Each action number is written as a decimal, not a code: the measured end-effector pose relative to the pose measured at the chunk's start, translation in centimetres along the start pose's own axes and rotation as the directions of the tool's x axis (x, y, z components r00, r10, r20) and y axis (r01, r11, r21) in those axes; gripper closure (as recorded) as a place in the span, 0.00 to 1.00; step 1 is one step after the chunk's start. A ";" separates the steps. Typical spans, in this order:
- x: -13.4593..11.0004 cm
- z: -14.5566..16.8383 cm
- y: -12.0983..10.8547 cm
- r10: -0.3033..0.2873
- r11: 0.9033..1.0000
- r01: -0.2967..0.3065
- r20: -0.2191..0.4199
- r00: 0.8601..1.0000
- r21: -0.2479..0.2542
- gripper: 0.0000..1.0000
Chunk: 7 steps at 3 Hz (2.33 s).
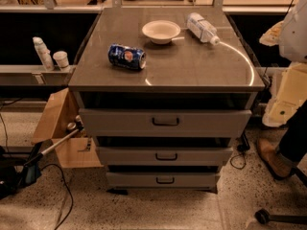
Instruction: Open middle drawer
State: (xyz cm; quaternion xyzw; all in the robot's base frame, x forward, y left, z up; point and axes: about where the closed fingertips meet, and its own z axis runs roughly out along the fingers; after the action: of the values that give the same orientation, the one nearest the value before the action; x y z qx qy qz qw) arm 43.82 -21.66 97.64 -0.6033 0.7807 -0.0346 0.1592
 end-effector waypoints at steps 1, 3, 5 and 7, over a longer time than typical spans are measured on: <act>0.0 0.0 0.0 0.000 1.000 0.000 0.000 1.000 0.000 0.00; 0.0 0.7 0.2 0.022 1.000 -0.023 0.034 0.999 0.006 0.00; 1.6 5.9 0.1 0.028 0.998 -0.015 0.234 0.972 -0.056 0.00; 0.8 8.5 1.0 0.006 0.994 0.034 0.358 0.934 -0.106 0.00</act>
Offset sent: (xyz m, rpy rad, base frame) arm -0.0003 0.0006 -0.0028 0.0336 -0.0009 0.0062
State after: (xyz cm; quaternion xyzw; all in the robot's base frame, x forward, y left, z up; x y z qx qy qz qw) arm 45.15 -20.97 89.14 -0.6130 0.7350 0.1180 0.2647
